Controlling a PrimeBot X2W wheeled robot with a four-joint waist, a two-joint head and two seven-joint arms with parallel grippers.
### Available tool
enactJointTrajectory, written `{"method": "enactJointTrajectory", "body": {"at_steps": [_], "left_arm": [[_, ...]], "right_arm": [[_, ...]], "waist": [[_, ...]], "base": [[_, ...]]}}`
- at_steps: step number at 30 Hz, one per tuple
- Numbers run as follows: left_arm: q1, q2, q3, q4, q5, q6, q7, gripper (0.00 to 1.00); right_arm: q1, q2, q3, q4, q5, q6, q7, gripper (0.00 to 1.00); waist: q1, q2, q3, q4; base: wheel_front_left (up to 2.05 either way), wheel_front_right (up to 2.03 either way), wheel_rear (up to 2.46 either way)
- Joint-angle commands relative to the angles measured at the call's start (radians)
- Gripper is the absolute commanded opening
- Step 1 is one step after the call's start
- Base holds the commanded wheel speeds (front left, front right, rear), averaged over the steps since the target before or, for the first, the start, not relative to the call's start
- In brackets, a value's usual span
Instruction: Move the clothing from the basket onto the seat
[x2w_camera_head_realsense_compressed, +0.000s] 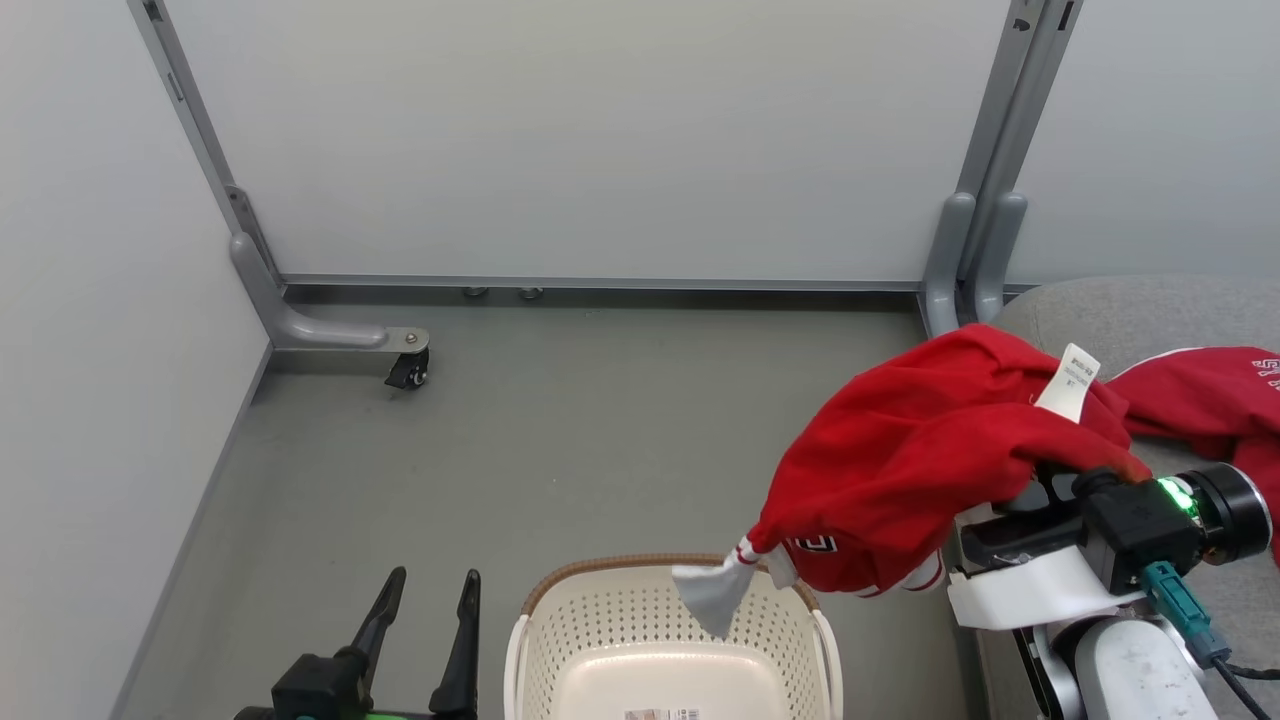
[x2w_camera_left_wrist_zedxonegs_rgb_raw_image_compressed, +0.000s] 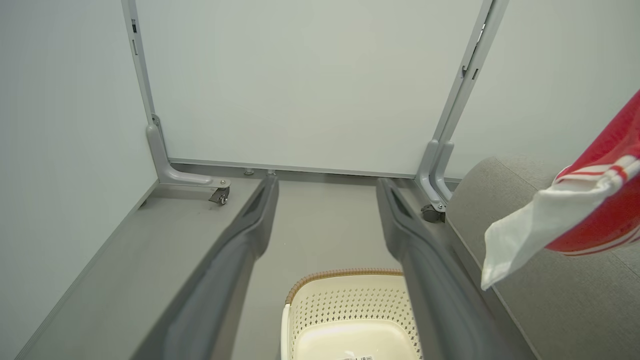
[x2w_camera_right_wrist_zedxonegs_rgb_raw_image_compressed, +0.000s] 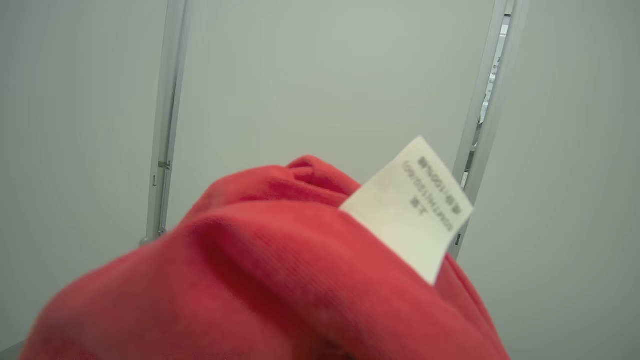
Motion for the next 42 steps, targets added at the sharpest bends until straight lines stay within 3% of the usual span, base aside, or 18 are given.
{"method": "enactJointTrajectory", "body": {"at_steps": [1,14,22,30,42], "left_arm": [[0.017,-0.004,0.011,0.003,0.003,-0.004,0.000,1.00],[0.022,-0.014,0.019,0.012,0.016,-0.005,0.000,1.00],[0.032,-0.015,0.003,0.008,0.001,-0.005,0.000,1.00],[0.034,-0.016,-0.018,-0.001,-0.030,-0.005,0.000,1.00],[0.017,-0.015,-0.047,-0.018,-0.065,-0.005,0.000,1.00]], "right_arm": [[0.013,-0.002,-0.004,-0.007,0.009,-0.001,-0.003,0.00],[0.014,-0.002,-0.013,-0.011,0.031,-0.001,-0.003,0.00],[0.015,-0.002,-0.041,-0.015,0.016,-0.001,-0.003,0.00],[0.018,-0.004,-0.084,-0.022,-0.013,-0.001,-0.003,0.00],[0.021,-0.051,-0.125,-0.034,-0.019,-0.001,-0.003,0.00]], "waist": [[0.0000,0.0000,0.001,-0.001],[0.0000,0.0000,-0.002,-0.015],[0.0000,0.0000,-0.001,-0.076],[0.0000,0.0000,0.005,-0.187],[0.0000,0.0000,0.017,-0.408]], "base": [[0.00,0.00,0.00],[0.00,0.00,0.00],[0.00,0.00,0.00],[0.00,0.00,0.00],[0.00,0.00,0.00]]}}
